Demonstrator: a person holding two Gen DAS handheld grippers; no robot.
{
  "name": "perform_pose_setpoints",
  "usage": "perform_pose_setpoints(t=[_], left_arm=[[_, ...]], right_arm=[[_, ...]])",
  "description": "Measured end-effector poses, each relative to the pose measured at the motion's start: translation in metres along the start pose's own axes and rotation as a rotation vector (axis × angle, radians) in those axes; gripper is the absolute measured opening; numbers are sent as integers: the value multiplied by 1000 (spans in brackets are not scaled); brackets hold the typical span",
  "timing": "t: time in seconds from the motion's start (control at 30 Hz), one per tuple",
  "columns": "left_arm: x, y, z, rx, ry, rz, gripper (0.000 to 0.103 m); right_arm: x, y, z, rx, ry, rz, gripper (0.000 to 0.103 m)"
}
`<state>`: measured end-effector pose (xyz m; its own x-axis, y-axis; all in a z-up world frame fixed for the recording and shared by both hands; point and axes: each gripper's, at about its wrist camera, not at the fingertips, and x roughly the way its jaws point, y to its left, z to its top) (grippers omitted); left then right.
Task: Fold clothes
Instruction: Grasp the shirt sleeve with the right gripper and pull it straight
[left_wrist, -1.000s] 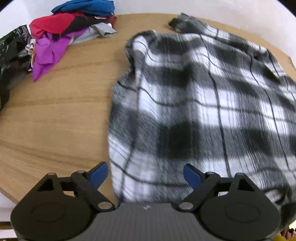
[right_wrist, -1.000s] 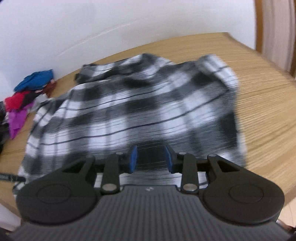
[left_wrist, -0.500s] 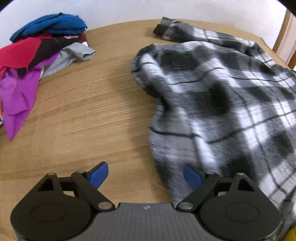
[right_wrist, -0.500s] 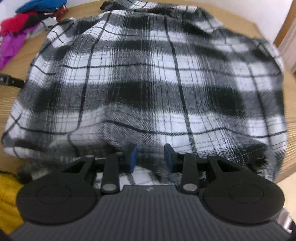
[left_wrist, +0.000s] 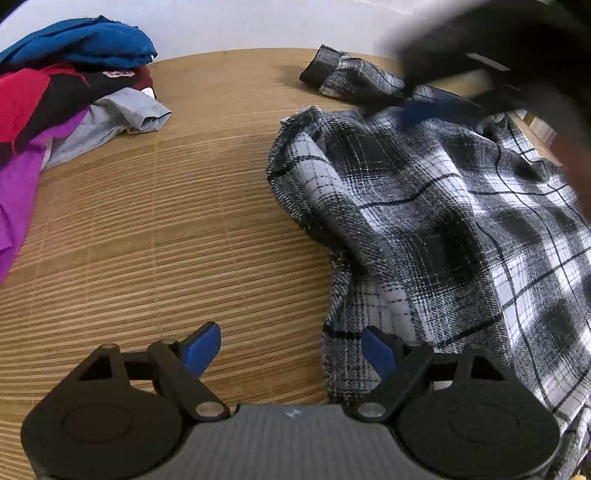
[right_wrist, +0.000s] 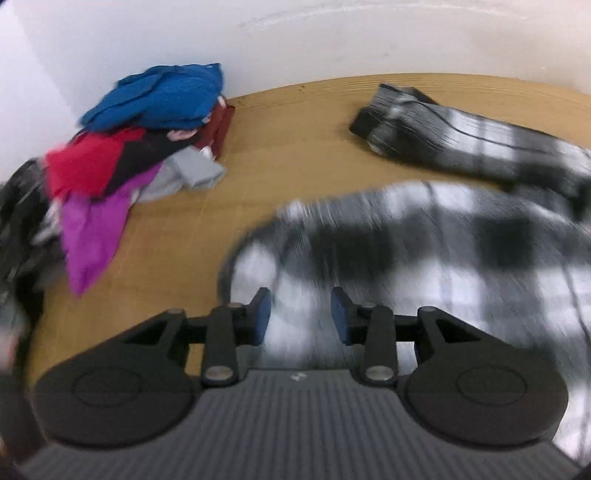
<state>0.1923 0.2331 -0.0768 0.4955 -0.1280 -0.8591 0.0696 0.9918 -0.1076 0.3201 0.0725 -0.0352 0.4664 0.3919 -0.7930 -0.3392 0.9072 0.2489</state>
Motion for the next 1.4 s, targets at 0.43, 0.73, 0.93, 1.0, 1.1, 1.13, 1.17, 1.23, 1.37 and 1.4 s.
perform_pose_setpoints(t=[0.43,0.73,0.93,1.0,1.1,1.13,1.17,1.23,1.37,1.4], left_arm=[[13,22,10,-78,0,-41,85],[18,21,20,-51,6,-74,86],[6,3,39,42,-50,-116,86],[0,-10,45,108,-86,-83,86],[-1,-35,51,211,-119,-65,88],[2,-44,52,243,-125,-64,88],[5,-53,52,274,-131,-64,88],[16,-70,51,310,-114,-59,87],[37,-84,50,320,-42,-58,85],[38,-83,48,316,-25,-74,85]], right_arm=[[65,23,23,-166,71,-113,9],[-67,9,-45,-463,-86,-234,9],[-68,-23,-110,-578,91,-448,9],[-61,-31,-127,-584,110,-498,9],[-60,-33,-140,-575,74,-524,9],[-62,-31,-141,-563,49,-519,9],[-64,-30,-141,-546,21,-515,10],[-65,-31,-140,-509,-13,-520,11],[-53,-48,-134,-413,31,-509,16],[-48,-53,-132,-393,50,-497,17]])
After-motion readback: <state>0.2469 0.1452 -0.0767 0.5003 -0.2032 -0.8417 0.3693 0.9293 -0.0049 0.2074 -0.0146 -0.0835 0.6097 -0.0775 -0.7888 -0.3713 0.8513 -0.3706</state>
